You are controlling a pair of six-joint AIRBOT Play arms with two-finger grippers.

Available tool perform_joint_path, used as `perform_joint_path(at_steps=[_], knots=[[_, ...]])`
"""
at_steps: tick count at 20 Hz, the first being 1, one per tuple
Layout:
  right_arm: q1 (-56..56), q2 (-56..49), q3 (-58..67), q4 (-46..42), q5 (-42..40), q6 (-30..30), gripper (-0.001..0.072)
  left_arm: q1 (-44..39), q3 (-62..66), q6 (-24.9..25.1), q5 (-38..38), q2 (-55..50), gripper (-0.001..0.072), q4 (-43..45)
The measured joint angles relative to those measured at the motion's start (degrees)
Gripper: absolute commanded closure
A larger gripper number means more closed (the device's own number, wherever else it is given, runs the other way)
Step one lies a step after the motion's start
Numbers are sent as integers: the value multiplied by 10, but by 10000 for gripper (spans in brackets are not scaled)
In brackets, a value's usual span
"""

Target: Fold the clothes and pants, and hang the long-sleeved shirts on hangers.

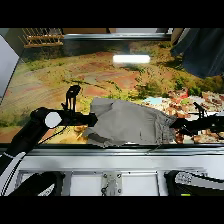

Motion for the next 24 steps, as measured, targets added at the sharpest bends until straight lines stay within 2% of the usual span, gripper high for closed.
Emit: perform_joint_path(at_steps=[6,22,23,24], knots=[[12,-30,-13,68,3,-35,9,-10,0,0,11,-4,161,-1],[160,-48,-17,137,8,-49,18,-11,0,0,16,-4,161,-1],[172,-49,-17,141,4,-49,38,-11,0,0,16,-4,161,-1],[184,-50,-17,146,0,-49,184,-11,0,0,16,-4,161,-1]])
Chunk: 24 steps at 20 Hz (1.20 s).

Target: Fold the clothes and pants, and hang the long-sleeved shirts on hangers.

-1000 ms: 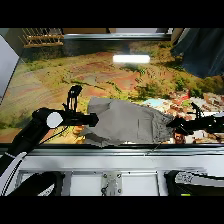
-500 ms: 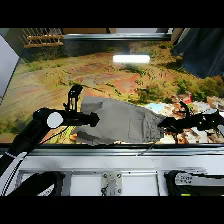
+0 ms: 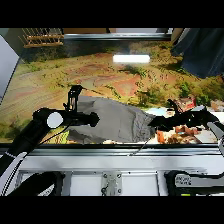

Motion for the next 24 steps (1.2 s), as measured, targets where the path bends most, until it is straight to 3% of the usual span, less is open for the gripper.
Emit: perform_joint_path(at_steps=[1,2,4,8,9,10,11,17,21,24], knots=[[13,-1,0,4,-5,0,357,0,0,0,0,0,160,0],[24,-1,0,8,-9,0,424,0,0,0,0,0,160,0],[48,-2,0,14,-20,0,700,0,0,0,0,0,160,0],[81,-1,1,24,-42,-7,697,0,0,0,0,0,162,0],[85,1,5,26,-47,-9,697,0,0,0,0,0,214,0],[86,4,12,27,-52,-9,697,0,0,0,-1,0,517,0],[84,9,24,27,-57,-9,698,0,0,0,-2,0,694,0],[-8,47,171,27,-89,36,698,0,0,0,-2,0,700,-1],[-140,82,246,22,-172,123,699,0,0,0,-2,0,700,-1],[-242,117,263,-49,-209,216,699,0,0,1,-2,0,700,-1]])
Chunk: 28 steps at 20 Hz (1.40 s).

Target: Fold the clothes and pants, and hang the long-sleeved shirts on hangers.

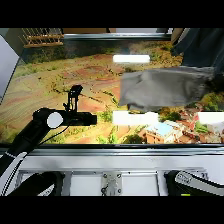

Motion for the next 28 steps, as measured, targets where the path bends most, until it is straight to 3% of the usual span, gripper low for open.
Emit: perform_joint_path(at_steps=[3,6,13,14,15,16,17,19,23,28], knots=[[-81,46,-4,-142,2,109,699,0,0,0,3,0,700,0],[-126,88,-32,-250,44,171,699,0,0,2,13,0,700,0],[-151,190,-170,-350,122,243,695,0,0,2,24,0,700,0],[-152,202,-186,-363,129,249,669,0,0,2,24,0,700,0],[-153,209,-198,-374,135,253,495,0,0,2,25,0,700,0],[-153,215,-206,-385,144,254,195,0,0,2,25,0,700,0],[-153,219,-212,-392,150,254,68,0,0,2,25,0,700,0],[-154,224,-216,-403,162,249,154,0,0,2,25,0,700,0],[-143,241,-168,-406,155,193,150,0,0,1,25,0,700,0],[-7,287,-134,-243,119,74,150,0,0,1,26,0,700,0]])
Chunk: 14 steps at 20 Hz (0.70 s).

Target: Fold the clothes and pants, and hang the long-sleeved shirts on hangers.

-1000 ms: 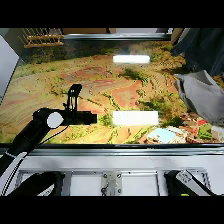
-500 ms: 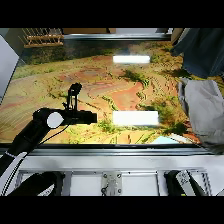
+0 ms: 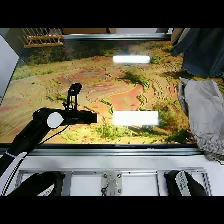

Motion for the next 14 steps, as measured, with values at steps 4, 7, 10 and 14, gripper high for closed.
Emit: perform_joint_path(at_steps=[4,7,10,14], knots=[[201,11,-25,73,9,-59,153,0,0,0,0,0,700,0],[330,13,-44,81,9,-78,610,0,0,-1,1,0,700,0],[404,13,-52,80,7,-87,689,0,0,-1,1,0,700,0],[440,12,-55,80,13,-91,689,0,0,-1,1,0,700,0]])
